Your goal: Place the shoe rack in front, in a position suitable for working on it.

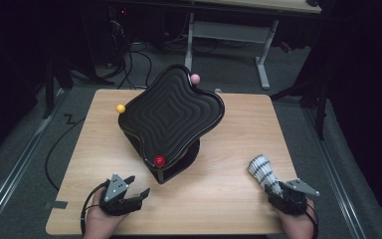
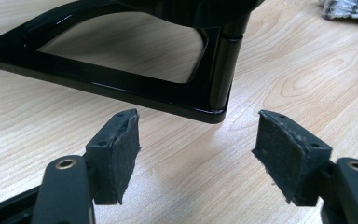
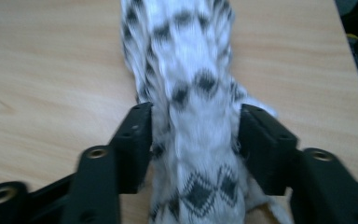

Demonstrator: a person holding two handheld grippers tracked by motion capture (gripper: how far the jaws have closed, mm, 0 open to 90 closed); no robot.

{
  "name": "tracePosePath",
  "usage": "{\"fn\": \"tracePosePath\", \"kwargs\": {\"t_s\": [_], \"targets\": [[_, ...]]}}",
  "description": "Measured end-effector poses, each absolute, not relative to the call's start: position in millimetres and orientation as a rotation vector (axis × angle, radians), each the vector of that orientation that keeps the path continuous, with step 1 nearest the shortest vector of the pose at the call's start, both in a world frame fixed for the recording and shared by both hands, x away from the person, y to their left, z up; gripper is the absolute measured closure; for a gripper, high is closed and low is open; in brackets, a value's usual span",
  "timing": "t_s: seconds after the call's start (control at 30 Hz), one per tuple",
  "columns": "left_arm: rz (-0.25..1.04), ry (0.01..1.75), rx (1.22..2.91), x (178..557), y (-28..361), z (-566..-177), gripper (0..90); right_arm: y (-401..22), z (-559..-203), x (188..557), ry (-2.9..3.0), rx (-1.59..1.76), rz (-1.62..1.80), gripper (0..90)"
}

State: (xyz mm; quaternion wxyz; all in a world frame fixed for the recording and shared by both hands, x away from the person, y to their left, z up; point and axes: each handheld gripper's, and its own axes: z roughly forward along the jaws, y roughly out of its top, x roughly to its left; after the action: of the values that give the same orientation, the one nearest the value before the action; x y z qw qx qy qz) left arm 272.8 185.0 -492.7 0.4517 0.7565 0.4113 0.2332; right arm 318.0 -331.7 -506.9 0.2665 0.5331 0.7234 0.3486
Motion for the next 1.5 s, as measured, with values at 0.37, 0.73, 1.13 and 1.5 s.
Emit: {"fn": "tracePosePath", "kwargs": {"t_s": [0.37,0.73,1.13,1.5], "targets": [[0.607,1.008,1.881,288.6,160.5,-490.3,34.7,-305.7,-481.2,304.1,1.917,1.261,1.059,35.7],[0.696,1.013,1.92,307.3,132.8,-496.0,58.0,-305.7,-481.3,305.3,1.943,1.28,1.118,35.5],[0.66,0.882,1.948,311.0,63.9,-503.2,71.8,-285.9,-481.0,302.7,1.992,1.24,1.151,32.5],[0.603,0.85,1.988,301.6,67.0,-501.2,48.8,-276.0,-483.3,302.6,2.074,1.191,1.167,23.7]]}}
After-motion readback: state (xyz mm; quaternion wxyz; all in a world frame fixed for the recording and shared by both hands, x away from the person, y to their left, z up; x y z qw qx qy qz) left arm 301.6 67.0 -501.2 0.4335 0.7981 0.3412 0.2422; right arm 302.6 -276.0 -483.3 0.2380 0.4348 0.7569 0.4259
